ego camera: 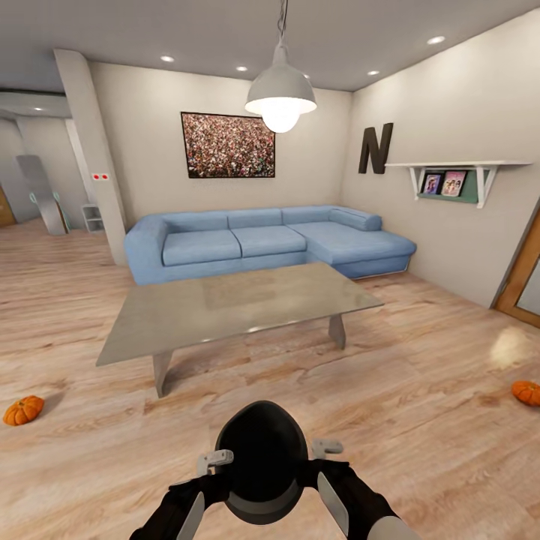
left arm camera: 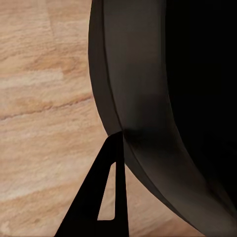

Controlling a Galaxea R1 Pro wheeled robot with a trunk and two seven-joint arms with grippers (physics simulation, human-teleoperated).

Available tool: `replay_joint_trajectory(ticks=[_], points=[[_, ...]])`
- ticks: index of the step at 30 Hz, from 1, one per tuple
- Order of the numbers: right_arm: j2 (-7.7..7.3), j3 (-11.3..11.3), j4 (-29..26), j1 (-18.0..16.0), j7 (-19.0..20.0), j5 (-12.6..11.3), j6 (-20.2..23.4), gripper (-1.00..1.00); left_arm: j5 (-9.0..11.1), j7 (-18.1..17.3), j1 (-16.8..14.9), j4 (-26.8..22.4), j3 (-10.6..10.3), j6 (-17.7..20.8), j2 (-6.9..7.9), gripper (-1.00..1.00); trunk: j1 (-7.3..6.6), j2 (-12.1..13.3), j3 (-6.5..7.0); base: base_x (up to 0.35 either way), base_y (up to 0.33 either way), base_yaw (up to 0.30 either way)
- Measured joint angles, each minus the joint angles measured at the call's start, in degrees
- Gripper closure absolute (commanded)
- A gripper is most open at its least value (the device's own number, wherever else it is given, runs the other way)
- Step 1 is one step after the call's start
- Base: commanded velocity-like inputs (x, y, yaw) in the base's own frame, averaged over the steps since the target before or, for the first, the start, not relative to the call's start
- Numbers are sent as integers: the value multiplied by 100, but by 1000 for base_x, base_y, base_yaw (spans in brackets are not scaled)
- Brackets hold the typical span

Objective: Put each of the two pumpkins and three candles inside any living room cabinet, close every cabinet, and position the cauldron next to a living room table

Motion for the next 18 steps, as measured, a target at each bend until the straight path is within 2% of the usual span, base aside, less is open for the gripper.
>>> replay_joint_trajectory(ticks=[4, 18], points=[[0, 1, 0, 0, -1, -2, 0, 100, 1, 0, 0, 0, -1, 0, 0, 100, 0, 0, 0, 115, 0, 164], [0, 1, 1, 0, -1, -2, -1, 100, 0, -1, 0, 0, -1, 0, 0, 100, 0, 0, 0, 99, 0, 268]])
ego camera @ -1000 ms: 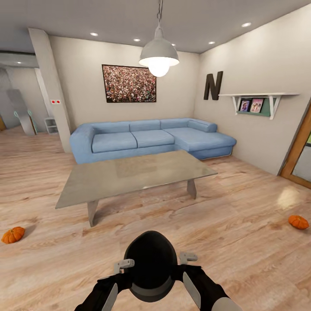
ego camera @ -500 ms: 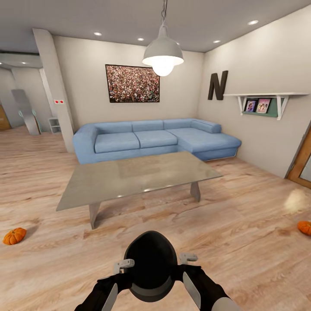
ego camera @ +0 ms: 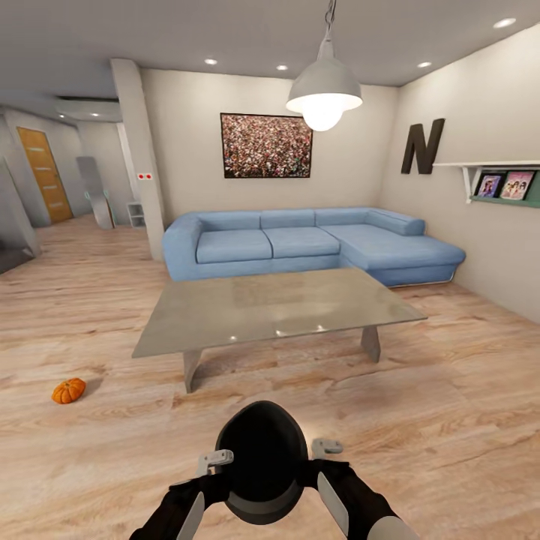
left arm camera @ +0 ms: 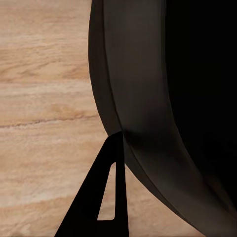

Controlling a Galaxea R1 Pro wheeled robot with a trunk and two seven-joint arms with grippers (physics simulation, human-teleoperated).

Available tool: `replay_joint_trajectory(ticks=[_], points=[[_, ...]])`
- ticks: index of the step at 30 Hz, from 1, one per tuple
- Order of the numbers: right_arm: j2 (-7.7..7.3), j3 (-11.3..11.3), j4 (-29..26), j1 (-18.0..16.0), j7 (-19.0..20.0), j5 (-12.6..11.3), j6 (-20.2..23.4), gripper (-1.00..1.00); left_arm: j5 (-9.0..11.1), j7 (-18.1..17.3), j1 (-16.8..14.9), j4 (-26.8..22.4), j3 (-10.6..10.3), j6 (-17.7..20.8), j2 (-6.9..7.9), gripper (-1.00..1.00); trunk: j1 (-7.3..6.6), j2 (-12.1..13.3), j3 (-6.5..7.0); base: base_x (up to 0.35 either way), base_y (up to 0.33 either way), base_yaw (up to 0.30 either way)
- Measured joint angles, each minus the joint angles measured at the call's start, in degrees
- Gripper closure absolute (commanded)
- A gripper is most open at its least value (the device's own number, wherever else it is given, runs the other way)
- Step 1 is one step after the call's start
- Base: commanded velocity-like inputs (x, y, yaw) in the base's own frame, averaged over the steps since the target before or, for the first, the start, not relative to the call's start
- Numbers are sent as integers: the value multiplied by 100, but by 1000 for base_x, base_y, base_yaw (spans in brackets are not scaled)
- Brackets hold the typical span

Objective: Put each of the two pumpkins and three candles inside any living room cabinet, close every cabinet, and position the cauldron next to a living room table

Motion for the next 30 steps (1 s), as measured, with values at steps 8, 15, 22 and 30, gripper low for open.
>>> replay_joint_trajectory(ticks=[8, 15, 22, 30], points=[[1, -1, -2, 7, 2, -1, -9, 100, -40, -31, 0, 2, 37, -2, -3, 100, 0, 0, -1, 86, 0, 20], [1, -1, -3, 9, 3, -2, -11, 100, -43, -32, 0, 2, 37, -3, -3, 100, 0, 0, -1, 81, 0, 0], [1, -1, -3, 9, 1, -3, -8, 100, -42, -32, 0, 2, 37, -1, -4, 100, 0, 0, -1, 76, 0, 0], [1, -1, -3, 9, 2, -2, -10, 100, -42, -32, 0, 2, 37, -2, -3, 100, 0, 0, 0, 66, 0, 29]])
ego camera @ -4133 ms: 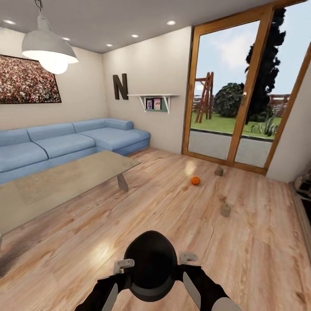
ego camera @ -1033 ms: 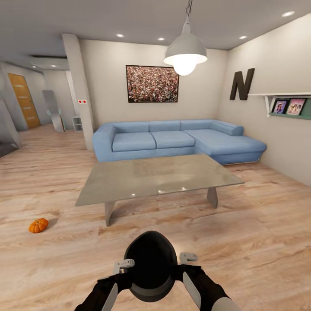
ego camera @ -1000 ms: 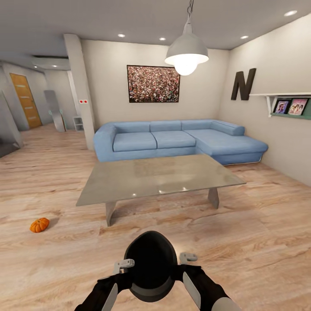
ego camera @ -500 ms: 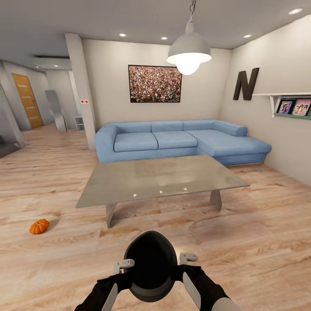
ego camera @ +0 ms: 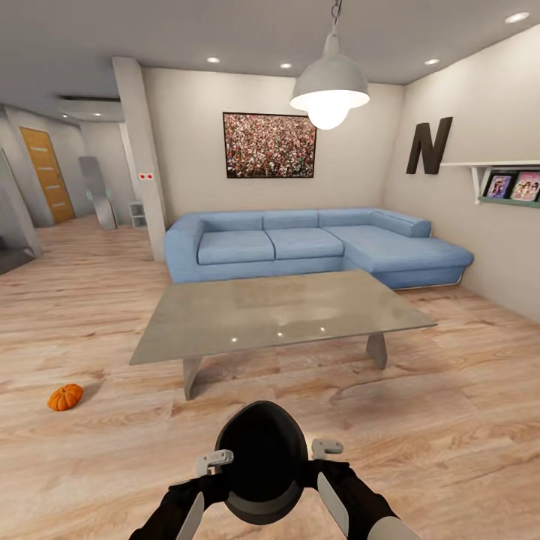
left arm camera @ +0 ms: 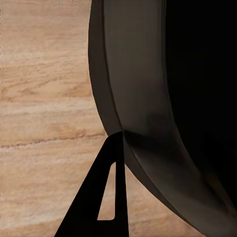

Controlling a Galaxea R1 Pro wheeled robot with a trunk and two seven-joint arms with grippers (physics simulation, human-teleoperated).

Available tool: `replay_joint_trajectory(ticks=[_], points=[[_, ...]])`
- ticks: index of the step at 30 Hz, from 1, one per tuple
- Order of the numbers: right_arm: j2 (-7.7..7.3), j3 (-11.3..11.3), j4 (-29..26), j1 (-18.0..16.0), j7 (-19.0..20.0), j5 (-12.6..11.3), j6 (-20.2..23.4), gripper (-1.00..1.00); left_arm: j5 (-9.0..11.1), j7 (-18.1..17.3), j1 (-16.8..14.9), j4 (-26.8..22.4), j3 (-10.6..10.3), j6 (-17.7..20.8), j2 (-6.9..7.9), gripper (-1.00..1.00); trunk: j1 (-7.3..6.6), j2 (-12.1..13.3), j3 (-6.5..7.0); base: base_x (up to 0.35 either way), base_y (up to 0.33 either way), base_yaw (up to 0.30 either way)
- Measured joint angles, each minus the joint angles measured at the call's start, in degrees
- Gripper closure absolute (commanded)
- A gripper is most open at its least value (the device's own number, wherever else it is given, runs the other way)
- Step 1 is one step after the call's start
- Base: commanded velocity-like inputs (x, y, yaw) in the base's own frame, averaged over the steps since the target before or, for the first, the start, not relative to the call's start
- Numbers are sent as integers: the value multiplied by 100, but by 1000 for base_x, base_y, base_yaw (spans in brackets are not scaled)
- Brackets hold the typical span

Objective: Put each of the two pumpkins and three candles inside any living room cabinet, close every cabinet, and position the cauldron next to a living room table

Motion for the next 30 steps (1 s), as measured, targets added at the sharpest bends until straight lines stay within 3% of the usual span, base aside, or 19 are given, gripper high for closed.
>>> replay_joint_trajectory(ticks=[15, 30], points=[[0, 4, 1, -7, -4, 1, 12, 100, 11, 2, 0, 0, 0, 3, 0, 100, 0, 0, 31, 3, 0, 258], [0, 1, -4, -1, -4, 1, 13, 100, 8, 2, 0, 1, -1, 6, 0, 100, 0, 0, 33, 2, 0, 21]])
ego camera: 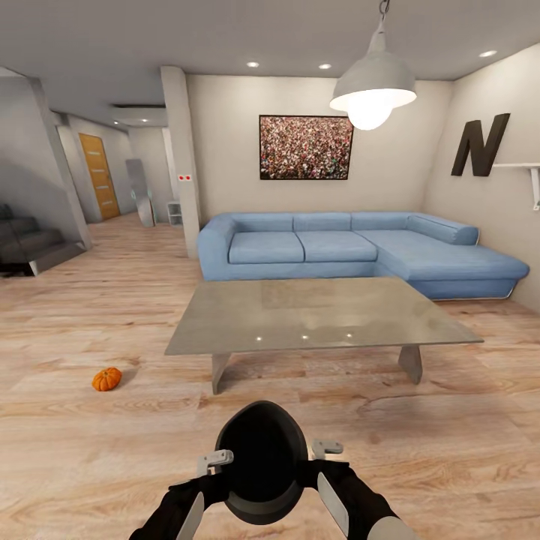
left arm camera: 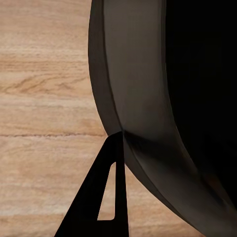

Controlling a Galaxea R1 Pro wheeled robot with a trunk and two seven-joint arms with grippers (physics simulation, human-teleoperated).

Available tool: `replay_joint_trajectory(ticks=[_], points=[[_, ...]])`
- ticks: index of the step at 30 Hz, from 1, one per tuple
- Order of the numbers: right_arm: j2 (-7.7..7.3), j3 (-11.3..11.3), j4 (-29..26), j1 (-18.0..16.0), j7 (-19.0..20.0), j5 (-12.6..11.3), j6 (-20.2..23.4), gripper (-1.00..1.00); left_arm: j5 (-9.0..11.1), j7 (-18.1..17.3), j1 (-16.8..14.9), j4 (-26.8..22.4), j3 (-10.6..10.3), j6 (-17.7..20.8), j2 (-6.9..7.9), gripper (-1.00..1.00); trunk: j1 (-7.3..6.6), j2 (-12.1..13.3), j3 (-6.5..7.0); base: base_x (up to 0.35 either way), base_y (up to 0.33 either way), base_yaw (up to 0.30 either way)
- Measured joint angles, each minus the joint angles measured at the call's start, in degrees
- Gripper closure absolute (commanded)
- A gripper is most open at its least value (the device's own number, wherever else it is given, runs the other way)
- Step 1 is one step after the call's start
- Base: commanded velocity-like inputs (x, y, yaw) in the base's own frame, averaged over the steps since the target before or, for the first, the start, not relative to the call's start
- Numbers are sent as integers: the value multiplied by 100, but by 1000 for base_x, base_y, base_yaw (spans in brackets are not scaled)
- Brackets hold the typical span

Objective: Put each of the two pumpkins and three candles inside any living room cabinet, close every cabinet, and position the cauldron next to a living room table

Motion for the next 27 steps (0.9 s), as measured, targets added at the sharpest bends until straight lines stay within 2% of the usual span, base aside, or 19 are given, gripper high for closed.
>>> replay_joint_trajectory(ticks=[9, 27], points=[[0, 2, -4, 3, 1, 0, 4, 100, -13, -10, 0, 1, 19, 0, -3, 100, 0, 0, 0, 127, 0, 197], [0, 3, -4, 0, 1, 2, 7, 100, -10, -9, 0, 1, 20, 0, -3, 100, 0, 0, 0, 223, 0, 11]])
